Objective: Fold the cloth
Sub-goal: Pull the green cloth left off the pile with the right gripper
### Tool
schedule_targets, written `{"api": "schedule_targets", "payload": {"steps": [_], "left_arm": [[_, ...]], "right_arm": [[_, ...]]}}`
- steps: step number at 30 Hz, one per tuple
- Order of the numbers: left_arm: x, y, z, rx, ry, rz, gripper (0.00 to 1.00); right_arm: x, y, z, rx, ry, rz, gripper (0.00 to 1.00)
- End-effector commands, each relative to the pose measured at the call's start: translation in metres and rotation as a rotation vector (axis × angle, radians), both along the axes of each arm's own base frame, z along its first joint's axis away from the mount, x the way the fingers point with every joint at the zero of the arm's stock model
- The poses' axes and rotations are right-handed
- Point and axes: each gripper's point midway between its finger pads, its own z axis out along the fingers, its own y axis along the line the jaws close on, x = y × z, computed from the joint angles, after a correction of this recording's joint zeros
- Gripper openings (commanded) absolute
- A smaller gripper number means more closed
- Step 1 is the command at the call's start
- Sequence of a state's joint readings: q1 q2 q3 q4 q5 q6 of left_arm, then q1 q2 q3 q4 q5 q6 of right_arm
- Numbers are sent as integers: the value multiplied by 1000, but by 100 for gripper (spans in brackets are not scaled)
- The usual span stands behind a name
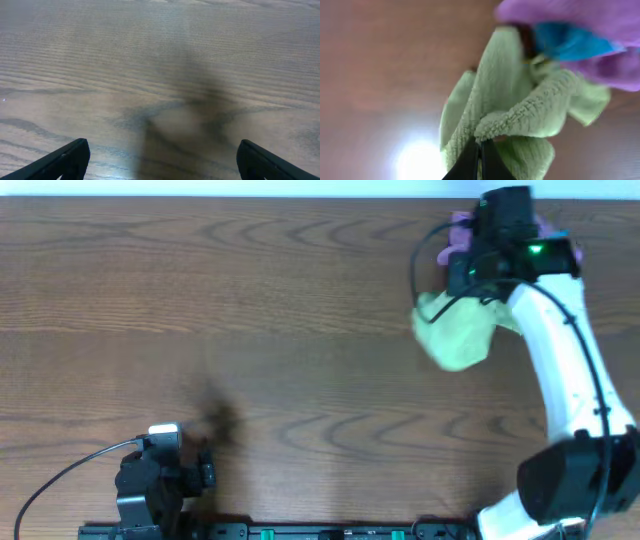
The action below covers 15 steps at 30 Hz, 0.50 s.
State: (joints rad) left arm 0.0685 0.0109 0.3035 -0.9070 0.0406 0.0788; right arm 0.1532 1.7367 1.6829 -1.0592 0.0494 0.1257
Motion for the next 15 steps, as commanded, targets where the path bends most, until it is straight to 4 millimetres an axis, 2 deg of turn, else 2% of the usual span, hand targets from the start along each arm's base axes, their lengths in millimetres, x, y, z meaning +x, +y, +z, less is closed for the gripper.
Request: {"api": "schedule_targets", "payload": {"steps": [1, 8, 11, 15], "left_arm": [[-9, 2, -14, 14, 61, 4, 95], [-9, 2, -14, 14, 61, 4, 95], [-9, 2, -14, 14, 61, 4, 95], [-9, 2, -14, 14, 61, 4, 95]], "right_arm": [[-23, 41, 25, 7, -28, 118, 1], [-90, 123, 35, 34, 37, 363, 2], [-110, 151, 34, 39, 54, 443, 1], [-126, 176, 34, 42, 49, 515, 2]]}}
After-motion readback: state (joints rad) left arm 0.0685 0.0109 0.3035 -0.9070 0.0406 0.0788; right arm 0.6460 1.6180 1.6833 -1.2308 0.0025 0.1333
